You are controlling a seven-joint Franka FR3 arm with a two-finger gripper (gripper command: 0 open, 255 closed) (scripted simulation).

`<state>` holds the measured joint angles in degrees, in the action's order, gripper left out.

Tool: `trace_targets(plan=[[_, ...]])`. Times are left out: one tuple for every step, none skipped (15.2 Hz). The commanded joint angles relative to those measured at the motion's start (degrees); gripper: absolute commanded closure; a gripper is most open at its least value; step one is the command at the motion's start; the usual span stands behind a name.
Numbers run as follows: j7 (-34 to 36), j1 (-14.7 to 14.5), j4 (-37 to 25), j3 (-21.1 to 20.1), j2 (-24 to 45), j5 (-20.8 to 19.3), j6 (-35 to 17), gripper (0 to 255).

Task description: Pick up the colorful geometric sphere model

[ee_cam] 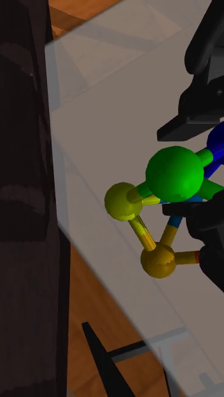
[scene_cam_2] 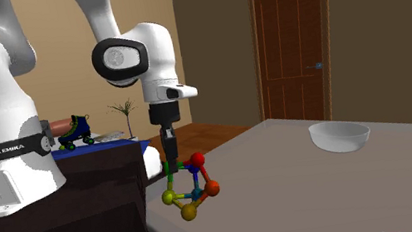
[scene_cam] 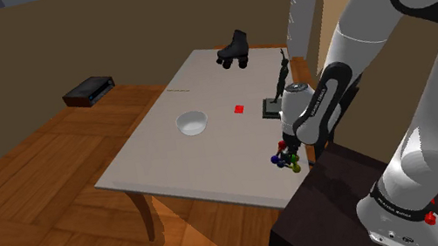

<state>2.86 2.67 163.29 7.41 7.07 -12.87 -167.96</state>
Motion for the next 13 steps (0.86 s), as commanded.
trace_targets(plan=[[-0.5, 0.2, 0.3, -0.3, -2.4, 0.5, 2.1, 255], [-0.8, 0.2, 0.5, -0.3, -3.6, 0.8, 3.2, 255], [-1.0, 0.2, 0.7, -0.4, -4.9, 1.0, 4.2, 255], [-1.2, 0.2, 0.8, -0.4, -6.1, 1.2, 5.3, 255], [-1.4, 0.2, 0.9, -0.5, -7.3, 1.4, 6.4, 255], [-1.6, 0.1, 1.0, -0.5, -8.6, 1.6, 7.6, 255], [-1.8, 0.1, 1.1, -0.5, -9.8, 1.8, 8.7, 255], [-2.0, 0.1, 1.2, -0.5, -11.0, 2.0, 9.8, 255], [-2.2, 0.0, 1.2, -0.5, -12.1, 2.1, 10.9, 255], [-2.3, 0.0, 1.3, -0.5, -13.3, 2.3, 12.1, 255], [-2.5, 0.0, 1.3, -0.6, -14.5, 2.4, 13.2, 255], [-2.5, 0.0, 1.3, -0.6, -14.6, 2.4, 13.4, 255], [-2.5, 0.0, 1.3, -0.6, -14.6, 2.4, 13.4, 255]])
